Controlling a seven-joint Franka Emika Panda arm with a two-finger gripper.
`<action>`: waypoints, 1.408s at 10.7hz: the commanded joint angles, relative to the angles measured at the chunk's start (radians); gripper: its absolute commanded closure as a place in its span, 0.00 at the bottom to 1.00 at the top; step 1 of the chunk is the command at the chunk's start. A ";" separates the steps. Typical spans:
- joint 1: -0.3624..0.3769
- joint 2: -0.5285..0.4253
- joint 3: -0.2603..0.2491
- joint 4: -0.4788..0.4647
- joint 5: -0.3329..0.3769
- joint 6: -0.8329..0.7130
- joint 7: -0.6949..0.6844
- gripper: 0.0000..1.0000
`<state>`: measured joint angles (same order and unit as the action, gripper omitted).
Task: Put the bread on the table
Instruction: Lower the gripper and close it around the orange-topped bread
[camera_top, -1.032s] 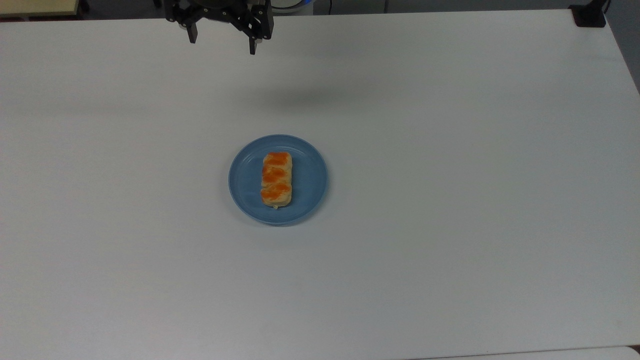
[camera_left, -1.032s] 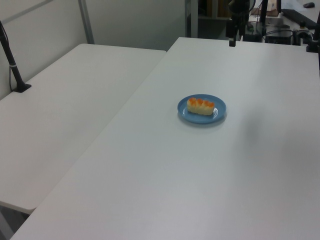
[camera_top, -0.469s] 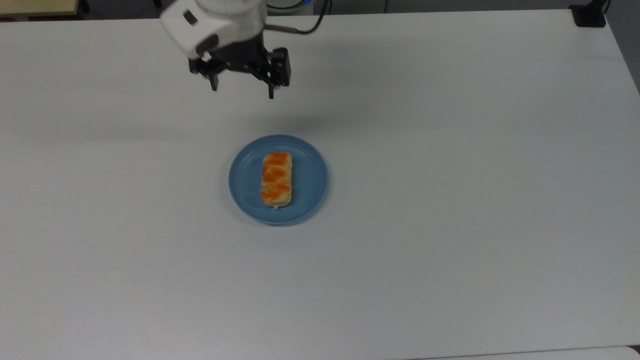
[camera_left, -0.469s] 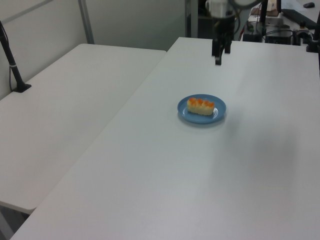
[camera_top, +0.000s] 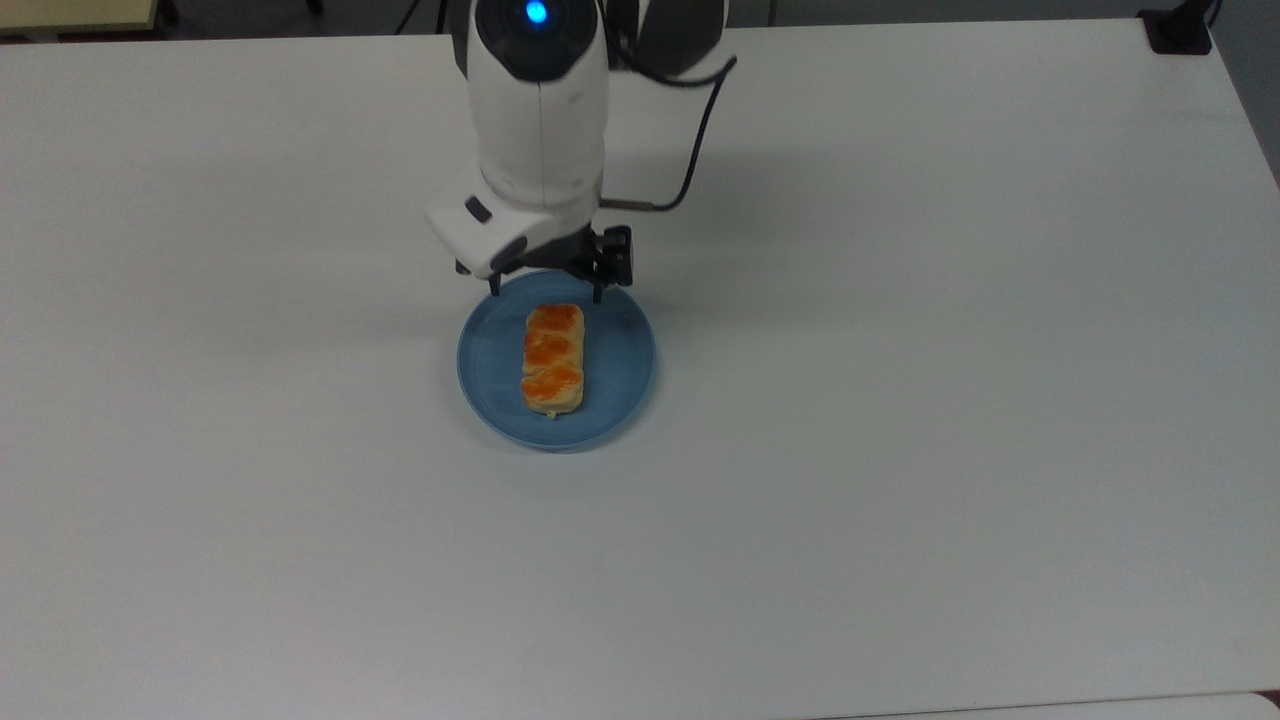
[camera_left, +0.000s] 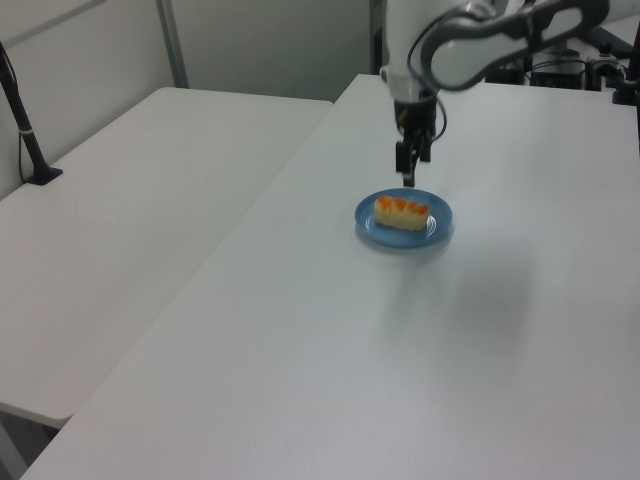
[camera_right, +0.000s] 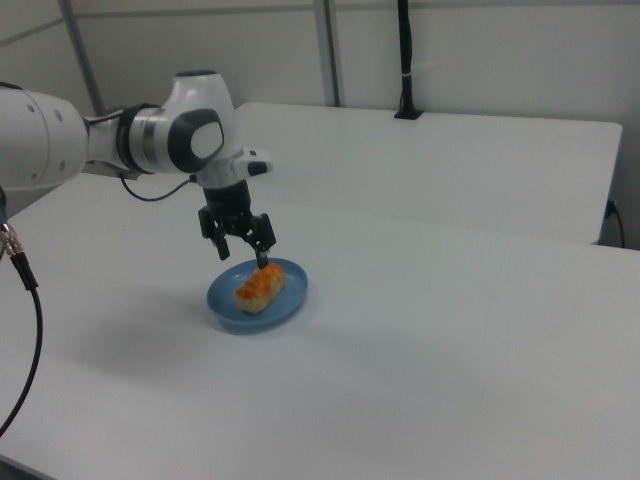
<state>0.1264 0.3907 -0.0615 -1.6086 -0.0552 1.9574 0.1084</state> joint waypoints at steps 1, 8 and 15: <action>0.012 0.069 -0.008 0.006 0.012 0.090 0.017 0.00; 0.012 0.132 -0.008 -0.002 0.003 0.187 0.062 0.26; 0.097 0.021 -0.009 -0.007 -0.002 0.035 0.063 0.65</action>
<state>0.1438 0.5003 -0.0612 -1.5960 -0.0553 2.0878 0.1484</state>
